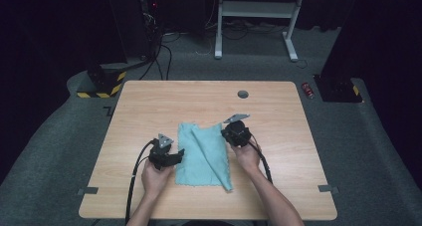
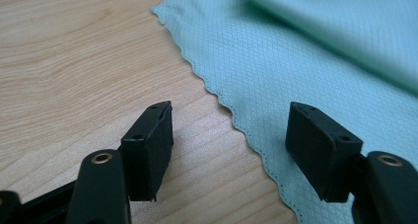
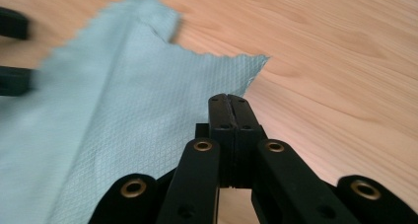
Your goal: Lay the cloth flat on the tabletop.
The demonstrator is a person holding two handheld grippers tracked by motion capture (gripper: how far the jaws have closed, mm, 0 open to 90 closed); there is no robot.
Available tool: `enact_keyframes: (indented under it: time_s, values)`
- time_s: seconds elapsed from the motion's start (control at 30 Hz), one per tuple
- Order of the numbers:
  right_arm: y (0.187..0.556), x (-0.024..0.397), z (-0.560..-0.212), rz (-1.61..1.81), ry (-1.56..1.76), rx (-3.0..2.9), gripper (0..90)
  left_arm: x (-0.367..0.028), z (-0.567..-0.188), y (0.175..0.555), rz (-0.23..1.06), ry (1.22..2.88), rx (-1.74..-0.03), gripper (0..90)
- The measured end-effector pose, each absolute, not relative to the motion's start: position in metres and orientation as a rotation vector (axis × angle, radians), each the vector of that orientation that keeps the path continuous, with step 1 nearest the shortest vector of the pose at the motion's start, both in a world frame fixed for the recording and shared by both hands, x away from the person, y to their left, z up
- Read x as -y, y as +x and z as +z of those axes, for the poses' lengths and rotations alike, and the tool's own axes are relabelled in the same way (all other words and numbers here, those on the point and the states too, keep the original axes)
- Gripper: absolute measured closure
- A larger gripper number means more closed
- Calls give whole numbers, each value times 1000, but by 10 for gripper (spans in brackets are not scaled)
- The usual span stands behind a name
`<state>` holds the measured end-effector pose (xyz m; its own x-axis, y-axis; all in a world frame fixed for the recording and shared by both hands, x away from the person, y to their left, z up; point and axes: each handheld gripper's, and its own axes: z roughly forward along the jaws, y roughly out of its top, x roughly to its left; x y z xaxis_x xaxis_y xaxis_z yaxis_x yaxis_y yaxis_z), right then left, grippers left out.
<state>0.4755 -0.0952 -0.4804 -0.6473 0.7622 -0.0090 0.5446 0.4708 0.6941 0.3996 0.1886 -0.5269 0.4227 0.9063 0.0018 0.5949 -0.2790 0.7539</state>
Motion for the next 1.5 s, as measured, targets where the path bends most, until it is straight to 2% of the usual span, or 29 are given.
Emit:
enact_keyframes:
  time_s: [0.23,0.57,0.63,0.67,0.77,0.93,1.3,1.5]
  values:
    - [500,136,-490,920,1271,-2319,900,-188,-527,400,579,1989,-1269,346]
    - [508,147,-500,903,1317,-2315,899,-188,-527,400,579,1988,-1271,345]
    - [509,147,-501,901,1322,-2331,886,-188,-527,400,579,1988,-1271,345]
    - [509,149,-503,925,1337,-2341,824,-188,-527,400,580,1988,-1271,345]
    - [506,151,-500,947,1335,-2339,805,-188,-527,400,580,1987,-1272,344]
    - [469,162,-491,962,1206,-2381,800,-188,-527,400,580,1987,-1272,344]
    - [407,170,-503,1002,1098,-2443,785,-188,-527,400,582,1988,-1273,344]
    - [399,159,-511,964,1049,-2478,780,-188,-527,399,582,1984,-1277,344]
